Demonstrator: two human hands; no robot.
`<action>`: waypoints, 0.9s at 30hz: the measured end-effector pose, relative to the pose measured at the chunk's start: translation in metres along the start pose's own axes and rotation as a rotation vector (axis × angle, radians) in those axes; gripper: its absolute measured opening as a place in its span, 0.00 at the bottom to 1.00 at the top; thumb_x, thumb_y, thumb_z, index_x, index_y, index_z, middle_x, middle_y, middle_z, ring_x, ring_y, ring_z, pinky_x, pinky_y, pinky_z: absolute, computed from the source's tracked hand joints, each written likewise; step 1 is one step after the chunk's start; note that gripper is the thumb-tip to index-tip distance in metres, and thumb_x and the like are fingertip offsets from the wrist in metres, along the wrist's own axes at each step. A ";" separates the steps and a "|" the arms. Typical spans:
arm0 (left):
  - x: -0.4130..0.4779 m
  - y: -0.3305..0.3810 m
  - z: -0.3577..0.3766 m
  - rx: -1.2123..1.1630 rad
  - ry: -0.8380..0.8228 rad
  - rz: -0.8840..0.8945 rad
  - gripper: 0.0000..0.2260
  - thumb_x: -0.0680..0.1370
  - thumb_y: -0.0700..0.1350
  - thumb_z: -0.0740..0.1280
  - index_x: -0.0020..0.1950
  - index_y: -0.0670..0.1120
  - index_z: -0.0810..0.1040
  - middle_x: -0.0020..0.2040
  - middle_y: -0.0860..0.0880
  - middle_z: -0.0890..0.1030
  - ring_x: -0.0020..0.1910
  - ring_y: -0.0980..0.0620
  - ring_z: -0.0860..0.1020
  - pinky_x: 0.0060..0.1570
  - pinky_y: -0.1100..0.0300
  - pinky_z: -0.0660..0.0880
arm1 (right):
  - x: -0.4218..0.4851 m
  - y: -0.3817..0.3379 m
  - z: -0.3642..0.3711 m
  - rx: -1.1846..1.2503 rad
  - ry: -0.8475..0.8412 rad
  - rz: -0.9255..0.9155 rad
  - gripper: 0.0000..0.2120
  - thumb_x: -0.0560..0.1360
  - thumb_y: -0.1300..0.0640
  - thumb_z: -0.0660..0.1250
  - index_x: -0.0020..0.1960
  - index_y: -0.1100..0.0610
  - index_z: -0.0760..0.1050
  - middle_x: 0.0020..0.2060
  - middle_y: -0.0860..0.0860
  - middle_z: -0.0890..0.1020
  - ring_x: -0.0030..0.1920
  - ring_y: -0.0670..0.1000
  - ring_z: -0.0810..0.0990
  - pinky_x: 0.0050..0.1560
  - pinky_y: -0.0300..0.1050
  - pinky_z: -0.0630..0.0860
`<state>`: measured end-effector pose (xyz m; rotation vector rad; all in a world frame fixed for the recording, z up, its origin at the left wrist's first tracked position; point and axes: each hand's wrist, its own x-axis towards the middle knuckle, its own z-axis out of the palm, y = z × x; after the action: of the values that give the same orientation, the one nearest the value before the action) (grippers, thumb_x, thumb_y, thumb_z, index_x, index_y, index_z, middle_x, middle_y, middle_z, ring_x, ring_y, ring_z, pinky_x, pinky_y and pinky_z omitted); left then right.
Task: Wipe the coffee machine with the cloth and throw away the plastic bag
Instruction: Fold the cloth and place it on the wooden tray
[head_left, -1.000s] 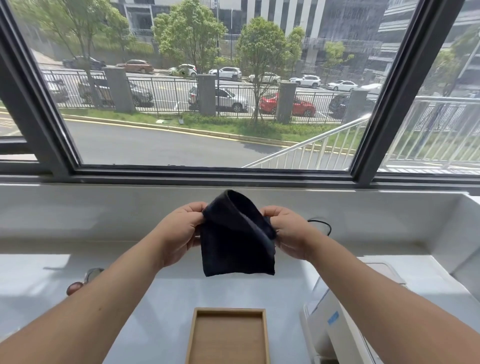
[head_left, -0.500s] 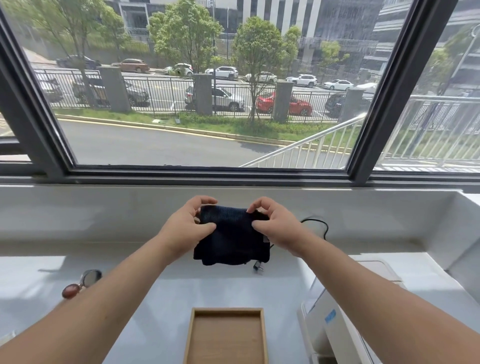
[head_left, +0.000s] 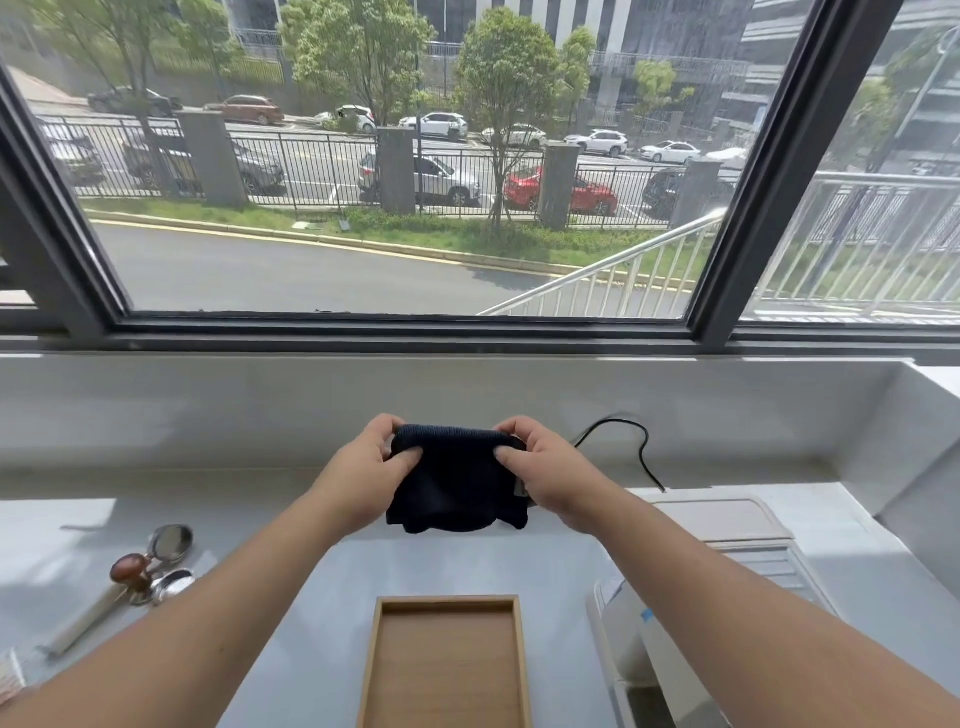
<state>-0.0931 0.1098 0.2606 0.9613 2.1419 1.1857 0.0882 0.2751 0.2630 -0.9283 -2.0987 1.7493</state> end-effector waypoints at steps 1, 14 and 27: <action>-0.001 -0.003 0.004 -0.039 -0.008 -0.022 0.04 0.84 0.53 0.65 0.52 0.64 0.74 0.47 0.57 0.87 0.48 0.53 0.85 0.45 0.54 0.80 | 0.000 0.004 0.002 0.020 0.008 0.022 0.08 0.84 0.57 0.62 0.55 0.48 0.78 0.45 0.49 0.83 0.39 0.50 0.79 0.39 0.47 0.78; -0.010 -0.064 0.040 -0.366 -0.130 -0.272 0.26 0.78 0.37 0.74 0.71 0.57 0.70 0.56 0.45 0.87 0.48 0.44 0.88 0.42 0.48 0.84 | 0.004 0.075 0.024 0.182 0.033 0.236 0.17 0.75 0.60 0.74 0.59 0.45 0.75 0.56 0.49 0.83 0.50 0.50 0.83 0.43 0.48 0.78; -0.027 -0.133 0.077 -0.350 -0.116 -0.379 0.26 0.80 0.39 0.72 0.72 0.58 0.68 0.55 0.48 0.85 0.45 0.49 0.88 0.39 0.55 0.83 | 0.002 0.149 0.055 0.146 -0.007 0.444 0.21 0.75 0.63 0.73 0.65 0.54 0.73 0.58 0.56 0.82 0.55 0.58 0.85 0.54 0.57 0.83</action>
<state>-0.0671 0.0791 0.1096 0.4360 1.8362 1.2204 0.1015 0.2438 0.1075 -1.4264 -1.8339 2.0764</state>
